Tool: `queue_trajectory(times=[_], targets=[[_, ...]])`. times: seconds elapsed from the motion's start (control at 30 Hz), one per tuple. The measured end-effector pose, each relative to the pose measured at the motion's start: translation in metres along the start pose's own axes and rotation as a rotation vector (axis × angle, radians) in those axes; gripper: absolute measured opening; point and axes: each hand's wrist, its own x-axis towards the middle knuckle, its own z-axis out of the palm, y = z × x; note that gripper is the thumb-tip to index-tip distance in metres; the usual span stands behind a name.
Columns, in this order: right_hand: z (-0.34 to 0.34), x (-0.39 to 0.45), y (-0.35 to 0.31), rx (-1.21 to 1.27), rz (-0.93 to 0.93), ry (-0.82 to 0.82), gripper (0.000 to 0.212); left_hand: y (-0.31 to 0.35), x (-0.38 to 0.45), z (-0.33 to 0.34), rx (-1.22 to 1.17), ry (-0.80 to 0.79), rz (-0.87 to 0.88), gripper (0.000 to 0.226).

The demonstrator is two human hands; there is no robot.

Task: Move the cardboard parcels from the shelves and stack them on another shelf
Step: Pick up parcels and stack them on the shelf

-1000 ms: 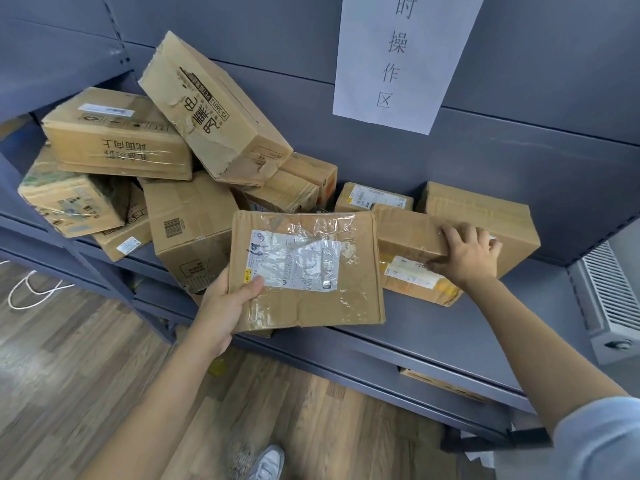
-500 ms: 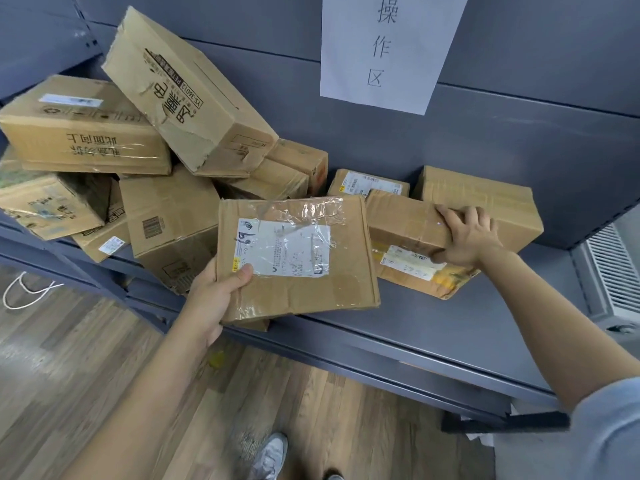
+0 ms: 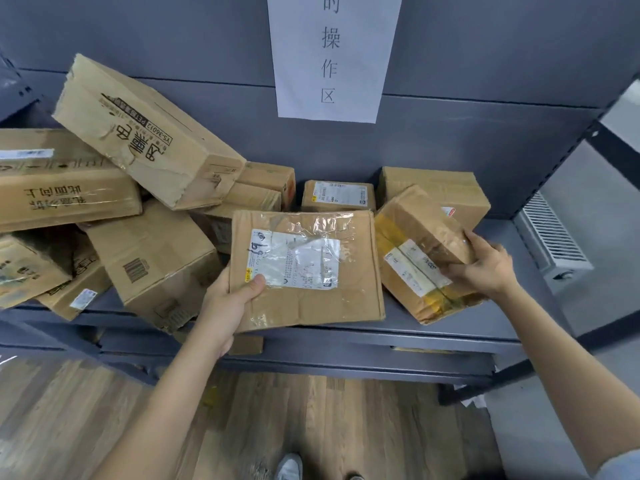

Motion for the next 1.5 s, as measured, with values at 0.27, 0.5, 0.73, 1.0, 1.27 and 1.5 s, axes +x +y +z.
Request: queue_trajectory(times=[0.27, 0.5, 0.73, 1.0, 1.27, 1.5], targets=[[0.006, -0.091, 0.027, 0.804, 0.241, 0.053, 0.075, 0.002, -0.001, -0.004, 0.03, -0.108, 0.0, 0.03], [0.038, -0.132, 0.045, 1.042, 0.292, -0.11, 0.077, 0.001, -0.026, -0.026, -0.019, -0.072, 0.007, 0.029], [0.051, -0.15, 0.03, 1.052, 0.125, -0.294, 0.059, -0.006, -0.084, -0.064, -0.049, 0.041, 0.031, 0.03], [0.085, -0.17, -0.037, 0.96, -0.047, -0.626, 0.045, -0.022, -0.167, -0.147, -0.14, 0.346, 0.021, 0.037], [0.151, -0.207, -0.157, 0.851, -0.191, -0.87, 0.039, -0.025, -0.246, -0.248, -0.226, 0.617, 0.108, 0.027], [0.221, -0.258, -0.262, 0.729, -0.248, -0.987, 0.044, -0.026, -0.286, -0.34, -0.248, 0.803, 0.214, 0.028]])
